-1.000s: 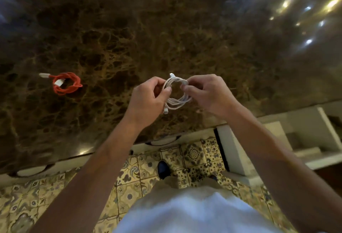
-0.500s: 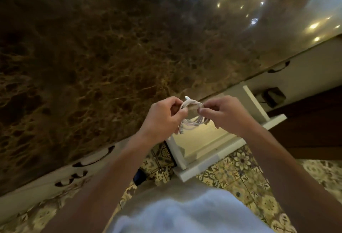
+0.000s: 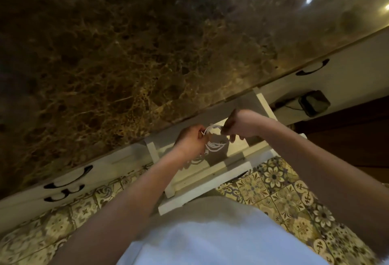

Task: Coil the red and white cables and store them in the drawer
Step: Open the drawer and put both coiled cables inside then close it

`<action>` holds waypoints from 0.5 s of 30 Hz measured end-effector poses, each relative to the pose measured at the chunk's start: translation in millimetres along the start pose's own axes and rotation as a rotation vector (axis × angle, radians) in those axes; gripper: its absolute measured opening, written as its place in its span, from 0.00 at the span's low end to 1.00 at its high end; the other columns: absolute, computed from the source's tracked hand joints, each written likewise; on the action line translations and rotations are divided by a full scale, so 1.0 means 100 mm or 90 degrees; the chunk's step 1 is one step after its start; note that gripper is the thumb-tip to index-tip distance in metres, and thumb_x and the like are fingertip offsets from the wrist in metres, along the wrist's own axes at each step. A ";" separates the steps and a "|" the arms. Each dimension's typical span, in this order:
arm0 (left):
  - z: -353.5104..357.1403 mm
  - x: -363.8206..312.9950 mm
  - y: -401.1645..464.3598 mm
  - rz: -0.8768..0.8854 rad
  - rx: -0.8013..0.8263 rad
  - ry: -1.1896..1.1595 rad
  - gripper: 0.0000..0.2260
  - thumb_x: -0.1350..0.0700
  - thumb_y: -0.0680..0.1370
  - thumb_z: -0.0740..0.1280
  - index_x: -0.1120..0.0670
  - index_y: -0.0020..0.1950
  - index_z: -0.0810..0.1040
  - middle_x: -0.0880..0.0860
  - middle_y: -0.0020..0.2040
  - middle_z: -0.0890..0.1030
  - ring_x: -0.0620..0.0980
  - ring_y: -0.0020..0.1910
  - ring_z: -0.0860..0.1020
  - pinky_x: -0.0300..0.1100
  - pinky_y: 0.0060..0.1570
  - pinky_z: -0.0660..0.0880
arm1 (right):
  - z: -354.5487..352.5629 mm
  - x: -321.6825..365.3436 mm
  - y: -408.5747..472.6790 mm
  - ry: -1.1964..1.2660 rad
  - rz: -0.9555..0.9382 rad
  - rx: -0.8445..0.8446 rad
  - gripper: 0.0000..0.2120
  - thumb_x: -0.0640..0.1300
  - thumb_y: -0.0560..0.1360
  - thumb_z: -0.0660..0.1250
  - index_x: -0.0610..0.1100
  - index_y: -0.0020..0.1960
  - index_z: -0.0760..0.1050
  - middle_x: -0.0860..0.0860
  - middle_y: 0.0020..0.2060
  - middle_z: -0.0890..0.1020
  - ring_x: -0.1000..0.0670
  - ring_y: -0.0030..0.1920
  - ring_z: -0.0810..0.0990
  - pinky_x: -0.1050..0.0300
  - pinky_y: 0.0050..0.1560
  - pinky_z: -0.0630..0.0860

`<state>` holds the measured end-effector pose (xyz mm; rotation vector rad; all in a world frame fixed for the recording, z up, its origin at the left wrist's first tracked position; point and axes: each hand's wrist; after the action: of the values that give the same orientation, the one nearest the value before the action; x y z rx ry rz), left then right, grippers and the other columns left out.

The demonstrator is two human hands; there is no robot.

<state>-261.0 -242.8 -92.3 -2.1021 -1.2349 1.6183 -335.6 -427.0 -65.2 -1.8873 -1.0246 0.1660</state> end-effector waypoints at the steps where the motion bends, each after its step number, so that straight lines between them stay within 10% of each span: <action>1: 0.04 0.01 0.08 -0.012 -0.003 0.001 0.06 0.55 0.84 0.67 0.55 0.59 0.80 0.55 0.41 0.84 0.54 0.35 0.83 0.49 0.42 0.83 | -0.01 -0.02 0.09 -0.006 0.011 0.016 0.13 0.51 0.80 0.70 0.45 0.45 0.88 0.51 0.39 0.89 0.55 0.30 0.80 0.59 0.37 0.76; 15: 0.51 0.33 0.53 -0.111 0.023 -0.034 0.07 0.62 0.82 0.63 0.58 0.50 0.80 0.61 0.34 0.79 0.57 0.27 0.76 0.51 0.31 0.74 | 0.25 -0.25 0.54 -0.105 0.070 0.051 0.16 0.50 0.80 0.69 0.44 0.36 0.85 0.53 0.32 0.88 0.58 0.40 0.86 0.58 0.54 0.81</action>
<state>-278.7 -268.6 -166.9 -1.8830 -1.3550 1.6162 -332.6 -438.8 -128.3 -1.8806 -1.0078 0.4269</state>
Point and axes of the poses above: each hand's wrist, its own y-axis towards the middle knuckle, its own z-axis out of the palm, x = y × z
